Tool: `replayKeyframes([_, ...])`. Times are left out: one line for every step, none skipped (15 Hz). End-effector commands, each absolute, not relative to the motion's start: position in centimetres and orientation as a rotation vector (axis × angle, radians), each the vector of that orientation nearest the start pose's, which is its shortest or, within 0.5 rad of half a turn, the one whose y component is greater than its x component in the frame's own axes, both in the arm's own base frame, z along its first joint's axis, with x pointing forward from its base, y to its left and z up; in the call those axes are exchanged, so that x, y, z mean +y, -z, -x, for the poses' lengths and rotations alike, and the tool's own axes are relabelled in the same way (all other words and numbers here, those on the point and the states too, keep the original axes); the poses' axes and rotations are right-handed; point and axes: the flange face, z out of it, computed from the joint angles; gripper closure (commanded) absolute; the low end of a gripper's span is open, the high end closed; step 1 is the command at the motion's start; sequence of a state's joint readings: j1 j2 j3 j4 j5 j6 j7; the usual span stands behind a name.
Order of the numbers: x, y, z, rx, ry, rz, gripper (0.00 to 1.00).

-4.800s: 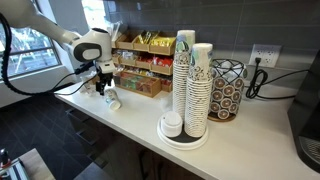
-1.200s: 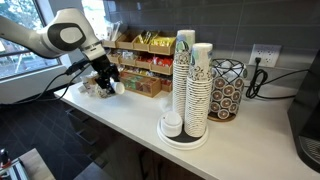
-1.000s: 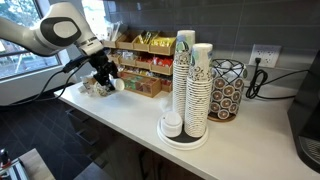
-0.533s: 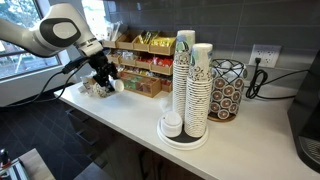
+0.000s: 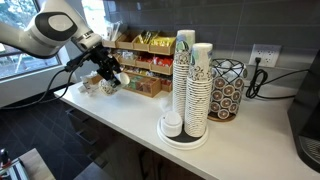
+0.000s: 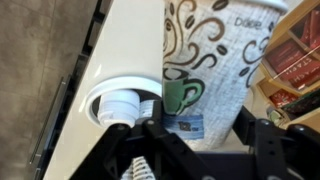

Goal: Stack up the cups on the counter and turn them upside down

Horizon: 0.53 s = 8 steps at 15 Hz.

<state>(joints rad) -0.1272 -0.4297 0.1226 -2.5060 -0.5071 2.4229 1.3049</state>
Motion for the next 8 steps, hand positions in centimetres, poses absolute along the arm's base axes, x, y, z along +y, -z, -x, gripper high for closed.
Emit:
replayKeyframes([-0.8,-50.1,-42.0,1.342,1.136,2.865,0.58])
replayKeyframes([-0.9,-50.9,-41.6,1.281,1.203,2.872,0.58])
replayKeyframes([-1.0,-51.6,-41.3,1.218,1.269,2.88,0.58])
replayKeyframes([-1.1,-52.4,-40.9,1.158,1.341,2.876,0.58])
replayKeyframes([-0.9,-51.8,-42.5,1.262,1.227,2.86,0.33])
replayKeyframes([-0.9,-52.5,-42.1,1.225,1.277,2.858,0.33])
replayKeyframes([-1.0,-52.9,-41.8,1.206,1.301,2.859,0.33])
replayKeyframes([-1.0,-53.0,-41.6,1.198,1.311,2.861,0.33])
